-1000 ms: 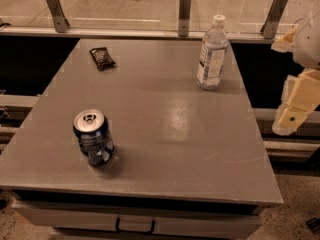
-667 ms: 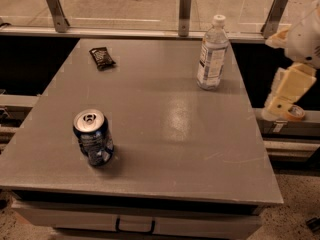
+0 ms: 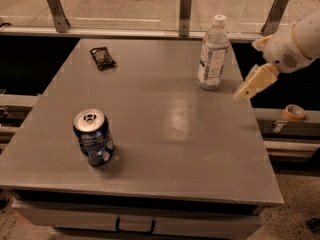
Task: Knock blue plastic bottle over
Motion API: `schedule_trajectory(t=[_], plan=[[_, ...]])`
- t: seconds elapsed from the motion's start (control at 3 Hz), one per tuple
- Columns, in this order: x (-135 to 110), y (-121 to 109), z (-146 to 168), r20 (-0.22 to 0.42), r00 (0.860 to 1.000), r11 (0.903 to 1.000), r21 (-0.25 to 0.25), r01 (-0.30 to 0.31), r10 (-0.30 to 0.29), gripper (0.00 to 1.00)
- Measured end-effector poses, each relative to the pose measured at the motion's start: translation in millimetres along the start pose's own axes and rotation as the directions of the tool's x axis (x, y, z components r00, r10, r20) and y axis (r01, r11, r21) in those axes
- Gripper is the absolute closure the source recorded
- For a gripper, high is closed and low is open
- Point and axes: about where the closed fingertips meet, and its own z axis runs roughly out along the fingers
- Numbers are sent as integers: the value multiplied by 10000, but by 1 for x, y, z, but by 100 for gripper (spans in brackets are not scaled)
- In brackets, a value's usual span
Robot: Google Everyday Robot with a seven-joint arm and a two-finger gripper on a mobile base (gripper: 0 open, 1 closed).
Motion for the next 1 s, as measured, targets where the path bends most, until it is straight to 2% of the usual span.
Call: schedule_trajectory(t=[0.33,0.67,1.0], plan=[[-14,-15,31,1376,9893,9986,122,-507,485,0],[-39,-15,48,2466,9673,9982,-133,-579,594,0],[-75,5,52,3499,9358,9967,-798,-162,432,0]])
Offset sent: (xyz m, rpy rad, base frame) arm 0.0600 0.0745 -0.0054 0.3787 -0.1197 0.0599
